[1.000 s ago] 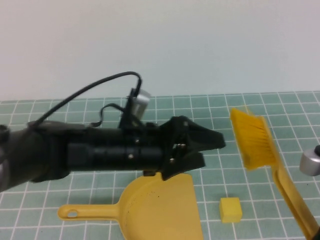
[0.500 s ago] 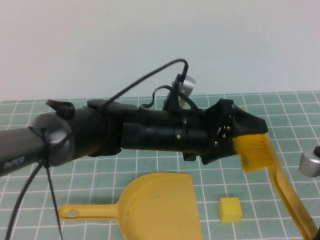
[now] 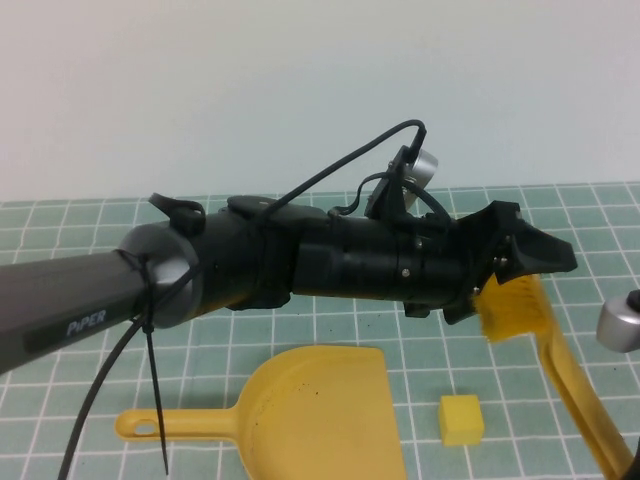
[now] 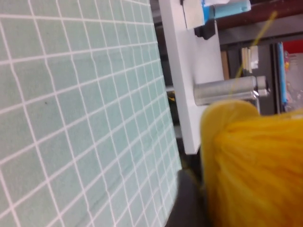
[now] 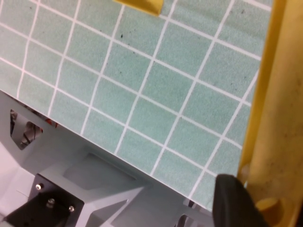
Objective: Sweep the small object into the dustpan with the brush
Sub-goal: Hand over the broom
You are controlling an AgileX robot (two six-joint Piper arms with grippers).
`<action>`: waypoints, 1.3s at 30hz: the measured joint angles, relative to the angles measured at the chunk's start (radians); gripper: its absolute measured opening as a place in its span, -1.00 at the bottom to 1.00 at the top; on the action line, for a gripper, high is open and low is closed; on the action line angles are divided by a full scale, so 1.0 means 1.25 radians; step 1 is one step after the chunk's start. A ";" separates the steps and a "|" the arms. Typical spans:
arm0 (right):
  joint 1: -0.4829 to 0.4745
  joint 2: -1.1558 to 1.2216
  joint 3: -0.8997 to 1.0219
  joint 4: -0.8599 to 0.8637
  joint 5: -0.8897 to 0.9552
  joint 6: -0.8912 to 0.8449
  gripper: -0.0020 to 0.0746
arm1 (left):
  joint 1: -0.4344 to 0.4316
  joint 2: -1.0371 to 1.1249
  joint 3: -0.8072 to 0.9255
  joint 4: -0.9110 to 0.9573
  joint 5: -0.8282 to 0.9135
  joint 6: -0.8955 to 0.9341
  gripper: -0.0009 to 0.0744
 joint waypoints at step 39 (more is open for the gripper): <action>-0.126 -0.080 -0.067 0.143 -0.116 -0.203 0.64 | 0.160 0.000 0.000 0.007 0.405 0.225 -0.98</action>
